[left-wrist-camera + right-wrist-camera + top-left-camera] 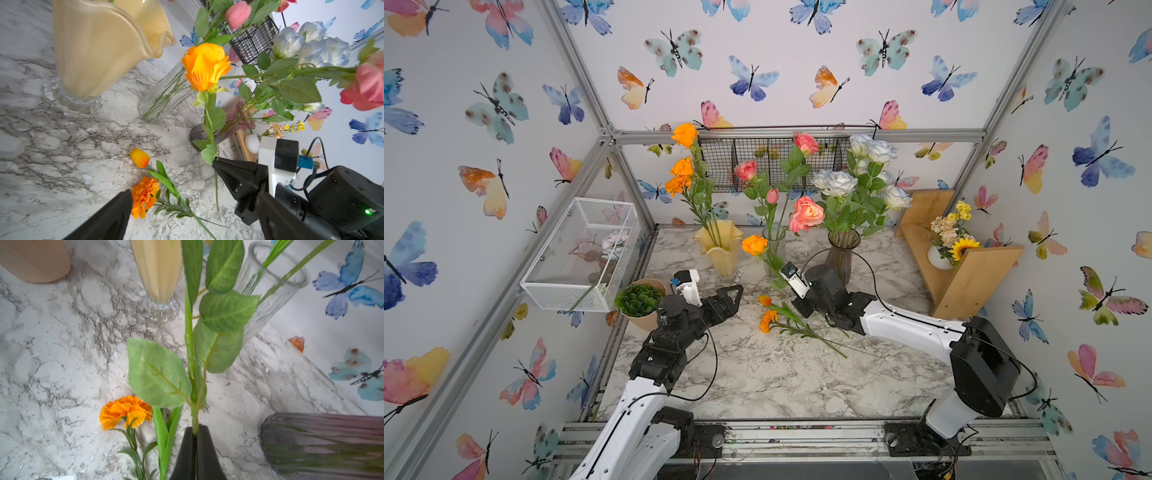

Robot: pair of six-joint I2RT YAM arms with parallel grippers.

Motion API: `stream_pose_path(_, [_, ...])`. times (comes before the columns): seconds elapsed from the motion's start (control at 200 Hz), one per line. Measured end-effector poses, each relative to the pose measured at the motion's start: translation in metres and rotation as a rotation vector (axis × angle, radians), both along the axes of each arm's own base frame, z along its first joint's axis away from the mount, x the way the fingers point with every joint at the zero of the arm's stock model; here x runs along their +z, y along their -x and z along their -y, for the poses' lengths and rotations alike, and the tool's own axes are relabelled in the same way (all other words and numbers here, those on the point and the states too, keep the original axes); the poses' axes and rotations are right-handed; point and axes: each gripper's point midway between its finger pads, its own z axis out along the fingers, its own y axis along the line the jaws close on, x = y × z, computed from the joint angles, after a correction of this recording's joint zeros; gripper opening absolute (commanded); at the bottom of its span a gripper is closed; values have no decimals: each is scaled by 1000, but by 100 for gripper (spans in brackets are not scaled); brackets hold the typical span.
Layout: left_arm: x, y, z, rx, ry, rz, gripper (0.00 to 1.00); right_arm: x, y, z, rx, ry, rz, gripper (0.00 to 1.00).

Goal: Arrange the flowers in different vases according to their colors
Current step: Pick up the flower at the center of the board.

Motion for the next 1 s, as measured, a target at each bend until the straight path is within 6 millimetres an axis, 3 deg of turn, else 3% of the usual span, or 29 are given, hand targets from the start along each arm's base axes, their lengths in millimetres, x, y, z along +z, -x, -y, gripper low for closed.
stream_pose_path(0.05, [1,-2,9,-25,2,6,100,4,1,-3,10,-9,13,2])
stream_pose_path(0.225, [4,-13,35,-85,17,20,88,16,12,-17,64,-48,22,2])
stream_pose_path(0.375, [13,-30,46,-97,14,33,74,43,25,-36,114,-94,47,2])
stream_pose_path(0.45, [18,-38,47,-84,10,43,60,55,35,-42,136,-116,57,2])
stream_pose_path(0.546, [22,-45,48,-71,0,57,54,67,46,-44,153,-139,61,2])
stream_pose_path(0.611, [24,-49,48,-66,-3,62,44,73,51,-46,162,-151,64,2])
stream_pose_path(0.881, [46,-50,53,-77,10,109,3,78,62,-46,172,-168,58,2])
stream_pose_path(0.911, [48,-49,55,-84,11,110,0,78,62,-45,170,-170,56,9])
stream_pose_path(0.956, [49,-47,56,-92,5,111,0,78,62,-45,168,-172,55,35])
stream_pose_path(1.001, [49,-47,55,-88,-3,108,0,78,62,-44,162,-178,49,54])
